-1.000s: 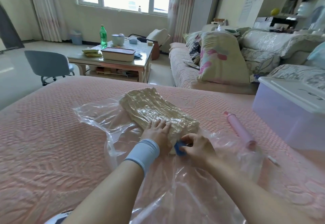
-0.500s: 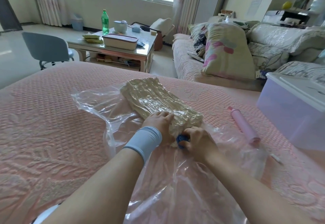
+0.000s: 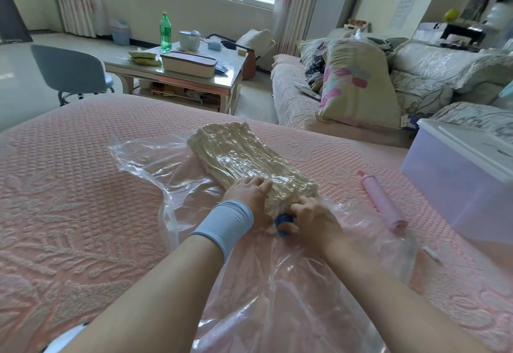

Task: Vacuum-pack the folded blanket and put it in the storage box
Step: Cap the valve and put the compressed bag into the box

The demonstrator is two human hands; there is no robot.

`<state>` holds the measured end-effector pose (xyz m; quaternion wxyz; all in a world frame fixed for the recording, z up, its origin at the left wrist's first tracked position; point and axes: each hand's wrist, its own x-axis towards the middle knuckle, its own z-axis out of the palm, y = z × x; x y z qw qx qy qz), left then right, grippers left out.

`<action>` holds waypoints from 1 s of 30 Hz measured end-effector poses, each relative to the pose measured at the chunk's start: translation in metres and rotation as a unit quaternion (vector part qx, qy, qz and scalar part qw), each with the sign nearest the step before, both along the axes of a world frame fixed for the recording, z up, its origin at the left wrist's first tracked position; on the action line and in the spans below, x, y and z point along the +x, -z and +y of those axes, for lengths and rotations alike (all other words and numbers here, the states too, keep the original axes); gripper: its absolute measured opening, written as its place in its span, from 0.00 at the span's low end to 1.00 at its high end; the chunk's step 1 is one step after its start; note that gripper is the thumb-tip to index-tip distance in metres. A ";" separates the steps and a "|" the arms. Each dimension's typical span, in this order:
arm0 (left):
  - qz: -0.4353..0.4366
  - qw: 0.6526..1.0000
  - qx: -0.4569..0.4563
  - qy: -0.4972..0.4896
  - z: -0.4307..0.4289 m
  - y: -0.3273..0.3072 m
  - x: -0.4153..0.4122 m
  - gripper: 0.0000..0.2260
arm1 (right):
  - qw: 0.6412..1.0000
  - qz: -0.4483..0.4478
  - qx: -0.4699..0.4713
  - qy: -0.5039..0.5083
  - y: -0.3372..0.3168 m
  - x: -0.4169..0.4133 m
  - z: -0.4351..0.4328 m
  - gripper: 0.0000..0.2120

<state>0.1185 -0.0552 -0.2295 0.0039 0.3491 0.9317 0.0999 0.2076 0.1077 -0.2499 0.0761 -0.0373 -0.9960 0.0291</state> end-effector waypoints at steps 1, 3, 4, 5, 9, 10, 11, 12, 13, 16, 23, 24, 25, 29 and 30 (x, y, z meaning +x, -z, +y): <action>-0.001 1.000 0.001 0.000 0.000 0.000 0.000 0.42 | 1.000 0.005 0.028 0.010 0.000 0.000 -0.001 0.19; -0.003 1.000 0.003 -0.001 0.000 0.000 0.001 0.42 | 0.998 0.016 0.051 0.024 -0.003 0.001 -0.003 0.25; -0.005 1.000 0.003 -0.001 -0.001 0.000 0.001 0.42 | 0.998 0.020 0.060 0.023 -0.005 0.001 -0.004 0.26; -0.007 1.000 0.003 -0.001 -0.001 0.000 0.001 0.42 | 0.998 0.021 0.060 0.014 -0.007 0.002 -0.004 0.25; -0.005 1.000 -0.006 -0.003 0.001 0.000 0.000 0.42 | 0.997 -0.010 -0.070 -0.036 -0.014 0.005 -0.005 0.13; -0.005 1.000 -0.006 -0.005 0.001 0.000 0.000 0.42 | 0.997 -0.021 -0.067 -0.030 -0.013 0.005 -0.007 0.12; -0.004 1.000 -0.006 -0.006 0.001 -0.001 0.000 0.42 | 0.998 -0.022 -0.049 -0.013 -0.012 0.003 -0.008 0.10; -0.004 1.000 -0.005 -0.007 0.002 -0.001 0.001 0.42 | 1.000 -0.018 -0.022 0.005 -0.011 0.002 -0.008 0.10; -0.004 1.000 -0.005 -0.008 0.002 -0.001 0.001 0.42 | 1.000 -0.013 0.011 0.024 -0.009 0.001 -0.009 0.14; -0.008 1.000 -0.009 -0.005 0.002 -0.002 0.003 0.42 | 0.998 0.017 0.041 0.039 -0.009 0.000 -0.005 0.20; -0.031 0.999 -0.039 0.013 0.000 -0.007 0.002 0.47 | 0.998 -0.025 -0.047 -0.025 -0.014 -0.002 -0.002 0.11; -0.034 0.998 -0.041 0.014 0.000 -0.008 0.002 0.47 | 0.999 -0.020 -0.027 -0.013 -0.012 -0.003 -0.002 0.11; -0.035 0.998 -0.044 0.016 0.000 -0.008 0.002 0.47 | 1.000 -0.015 -0.003 0.000 -0.011 -0.003 -0.002 0.13; -0.041 0.997 -0.056 0.019 0.002 -0.007 0.002 0.48 | 0.999 0.033 0.011 -0.006 -0.009 -0.002 -0.005 0.16; -0.043 0.997 -0.057 0.019 0.002 -0.007 0.001 0.48 | 0.999 0.029 -0.019 -0.025 -0.010 -0.001 -0.006 0.13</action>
